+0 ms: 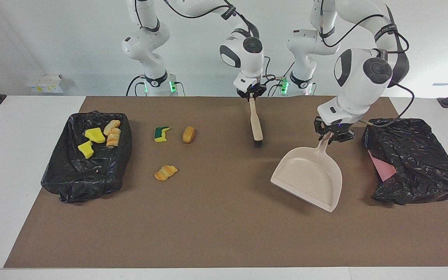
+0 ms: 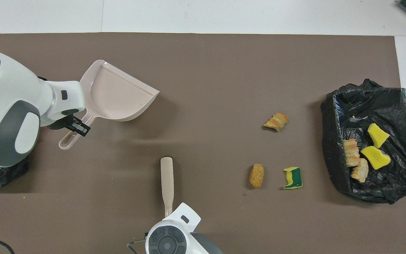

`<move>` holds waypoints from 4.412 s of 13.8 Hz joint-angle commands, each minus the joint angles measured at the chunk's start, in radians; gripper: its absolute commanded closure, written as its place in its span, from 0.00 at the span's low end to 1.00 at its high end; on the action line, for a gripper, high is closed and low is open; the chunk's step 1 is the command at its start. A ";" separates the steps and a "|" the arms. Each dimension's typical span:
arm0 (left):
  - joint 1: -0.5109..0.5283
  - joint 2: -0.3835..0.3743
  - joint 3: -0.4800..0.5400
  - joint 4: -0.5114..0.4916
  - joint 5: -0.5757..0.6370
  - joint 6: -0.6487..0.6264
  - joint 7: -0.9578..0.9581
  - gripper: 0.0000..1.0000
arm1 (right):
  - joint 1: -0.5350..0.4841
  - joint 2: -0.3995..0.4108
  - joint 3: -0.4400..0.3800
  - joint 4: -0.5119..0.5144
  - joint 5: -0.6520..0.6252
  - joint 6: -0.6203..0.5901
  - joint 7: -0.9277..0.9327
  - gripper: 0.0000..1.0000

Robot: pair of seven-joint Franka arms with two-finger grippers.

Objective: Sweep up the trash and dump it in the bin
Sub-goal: 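Place the dustpan near the crusts while the right gripper brushes the sponge, then sweep the green-yellow sponge into the dustpan with the right gripper, then sweep the nearer bread crust into the dustpan with the right gripper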

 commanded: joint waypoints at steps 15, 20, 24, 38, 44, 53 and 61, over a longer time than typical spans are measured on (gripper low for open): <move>-0.119 -0.301 -0.020 -0.473 0.226 0.144 0.492 1.00 | -0.519 -0.454 0.010 -0.264 -0.224 -0.560 0.031 1.00; -0.270 -0.308 -0.021 -0.501 0.229 0.143 0.517 1.00 | -0.632 -0.549 0.010 -0.412 -0.212 -0.566 -0.050 1.00; -0.329 -0.297 -0.024 -0.520 0.229 0.211 0.514 1.00 | -0.645 -0.546 0.012 -0.466 -0.157 -0.541 -0.108 1.00; -0.493 -0.237 -0.024 -0.559 0.227 0.348 0.239 1.00 | -0.441 -0.297 0.016 -0.217 0.166 -0.355 -0.331 1.00; -0.487 -0.231 -0.024 -0.560 0.216 0.368 0.241 1.00 | -0.318 -0.305 0.016 -0.177 0.230 -0.335 -0.389 1.00; -0.392 -0.179 -0.024 -0.560 0.060 0.557 0.388 1.00 | -0.317 -0.319 0.016 -0.053 -0.049 -0.411 -0.386 1.00; -0.348 -0.156 -0.024 -0.557 -0.066 0.658 0.436 1.00 | -0.494 -0.199 0.007 0.063 -0.258 -0.448 -0.562 1.00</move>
